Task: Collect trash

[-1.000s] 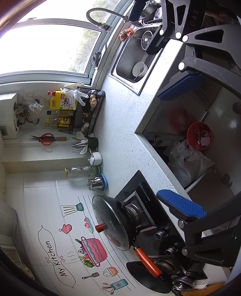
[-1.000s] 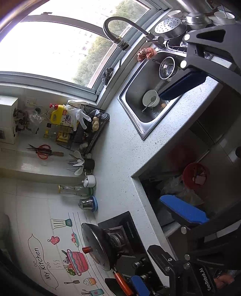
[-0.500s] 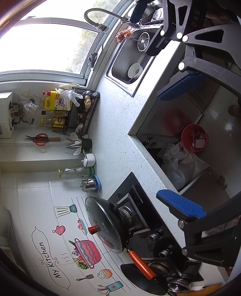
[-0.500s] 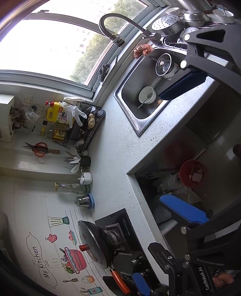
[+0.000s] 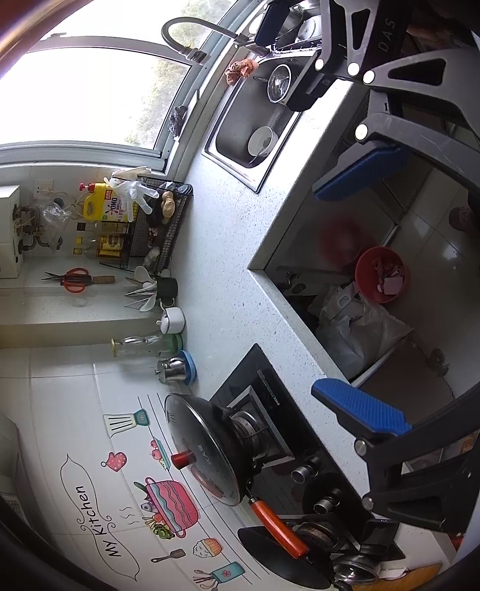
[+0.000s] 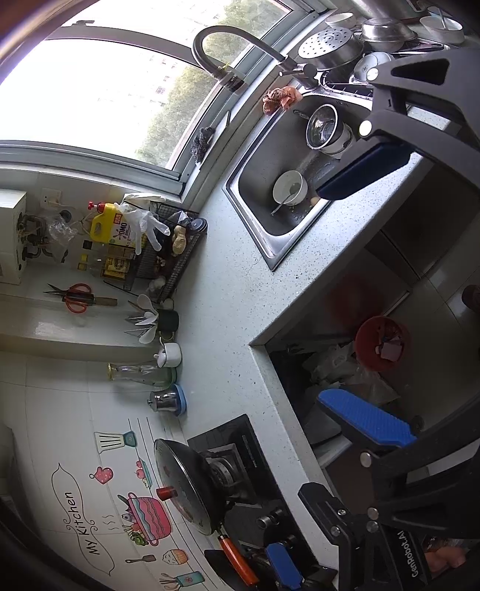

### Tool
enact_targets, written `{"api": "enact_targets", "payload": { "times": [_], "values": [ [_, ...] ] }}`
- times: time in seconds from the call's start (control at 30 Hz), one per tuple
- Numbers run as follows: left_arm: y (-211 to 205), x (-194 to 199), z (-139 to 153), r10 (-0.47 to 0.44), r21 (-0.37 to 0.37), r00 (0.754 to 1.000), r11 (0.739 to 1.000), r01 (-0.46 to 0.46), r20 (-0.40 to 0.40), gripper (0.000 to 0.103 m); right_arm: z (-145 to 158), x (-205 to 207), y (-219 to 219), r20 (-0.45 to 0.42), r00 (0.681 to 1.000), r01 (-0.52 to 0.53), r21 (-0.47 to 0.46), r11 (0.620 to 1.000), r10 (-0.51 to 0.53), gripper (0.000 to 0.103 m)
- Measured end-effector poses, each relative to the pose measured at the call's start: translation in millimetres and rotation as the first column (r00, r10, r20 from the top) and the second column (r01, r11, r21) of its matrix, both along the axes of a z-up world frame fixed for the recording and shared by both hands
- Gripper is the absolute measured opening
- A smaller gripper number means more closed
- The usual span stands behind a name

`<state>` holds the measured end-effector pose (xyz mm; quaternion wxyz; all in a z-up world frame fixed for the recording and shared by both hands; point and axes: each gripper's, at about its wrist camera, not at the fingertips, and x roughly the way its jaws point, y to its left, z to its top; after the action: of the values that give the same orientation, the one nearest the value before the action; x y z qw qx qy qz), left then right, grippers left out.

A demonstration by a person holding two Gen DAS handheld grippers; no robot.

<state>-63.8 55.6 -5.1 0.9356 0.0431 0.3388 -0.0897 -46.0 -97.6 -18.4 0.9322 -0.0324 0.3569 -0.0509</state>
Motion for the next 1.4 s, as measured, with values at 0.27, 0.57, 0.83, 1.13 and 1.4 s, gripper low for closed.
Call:
{"api": "enact_targets", "payload": {
  "times": [0.27,0.57,0.83,1.13,1.4],
  "values": [
    [0.3,0.1,-0.4,-0.002,0.001,1.0,1.0,0.002,-0.005,0.096,-0.4,-0.2,-0.7,-0.003,1.0,-0.002,0.003,1.0,0.002,0.102],
    [0.0,0.7,-0.4,-0.005,0.004,1.0,1.0,0.005,-0.008,0.096,-1.3,0.8,-1.5,-0.01,1.0,-0.005,0.006,1.0,0.005,0.102],
    [0.4,1.5,-0.7,-0.006,0.006,1.0,1.0,0.006,-0.007,0.096,-1.1,1.4,-2.5,-0.011,1.0,-0.007,0.007,1.0,0.007,0.102],
    [2.8,4.0,-2.4,-0.016,0.006,1.0,1.0,0.016,-0.007,0.096,-1.9,1.8,-2.1,-0.016,1.0,-0.006,0.006,1.0,0.006,0.102],
    [3.2,3.9,-3.1,-0.018,0.006,1.0,1.0,0.018,-0.006,0.096,-2.4,2.0,-1.9,-0.018,1.0,-0.004,0.006,1.0,0.004,0.102]
  ]
}}
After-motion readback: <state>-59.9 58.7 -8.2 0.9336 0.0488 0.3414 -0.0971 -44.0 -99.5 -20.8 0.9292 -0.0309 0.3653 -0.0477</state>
